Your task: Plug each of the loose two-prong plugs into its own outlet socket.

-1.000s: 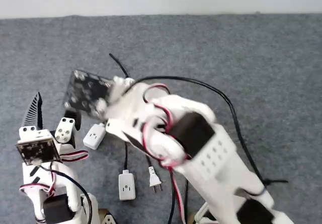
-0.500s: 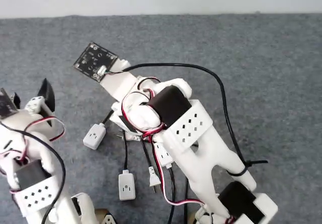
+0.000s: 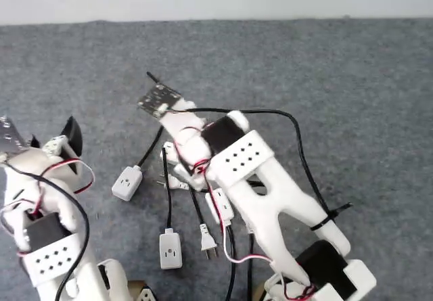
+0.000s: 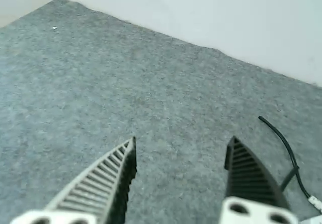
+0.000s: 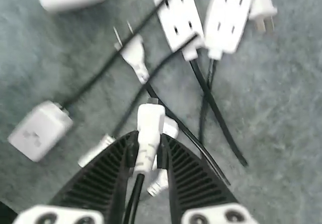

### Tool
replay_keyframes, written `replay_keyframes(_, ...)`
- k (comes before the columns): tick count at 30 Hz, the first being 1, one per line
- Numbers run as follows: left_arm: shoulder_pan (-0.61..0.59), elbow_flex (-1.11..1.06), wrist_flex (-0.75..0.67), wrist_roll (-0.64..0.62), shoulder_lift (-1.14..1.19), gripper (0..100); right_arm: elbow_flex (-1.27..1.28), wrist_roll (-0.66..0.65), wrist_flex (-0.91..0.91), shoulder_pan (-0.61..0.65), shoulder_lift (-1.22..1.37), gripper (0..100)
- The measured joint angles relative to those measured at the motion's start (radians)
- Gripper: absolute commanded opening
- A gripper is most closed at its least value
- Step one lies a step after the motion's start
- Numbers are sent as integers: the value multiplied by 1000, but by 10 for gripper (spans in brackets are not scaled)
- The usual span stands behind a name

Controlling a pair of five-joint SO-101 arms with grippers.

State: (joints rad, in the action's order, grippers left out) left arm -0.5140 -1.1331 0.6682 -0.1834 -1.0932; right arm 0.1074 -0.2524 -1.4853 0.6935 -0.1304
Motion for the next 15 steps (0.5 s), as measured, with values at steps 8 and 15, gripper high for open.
replay_keyframes(8,32,-146,-201,9,11,282,14,-212,-83,-83,0,8)
replay_keyframes(15,74,-204,-279,9,11,282,43,-241,-149,-83,-2,8)
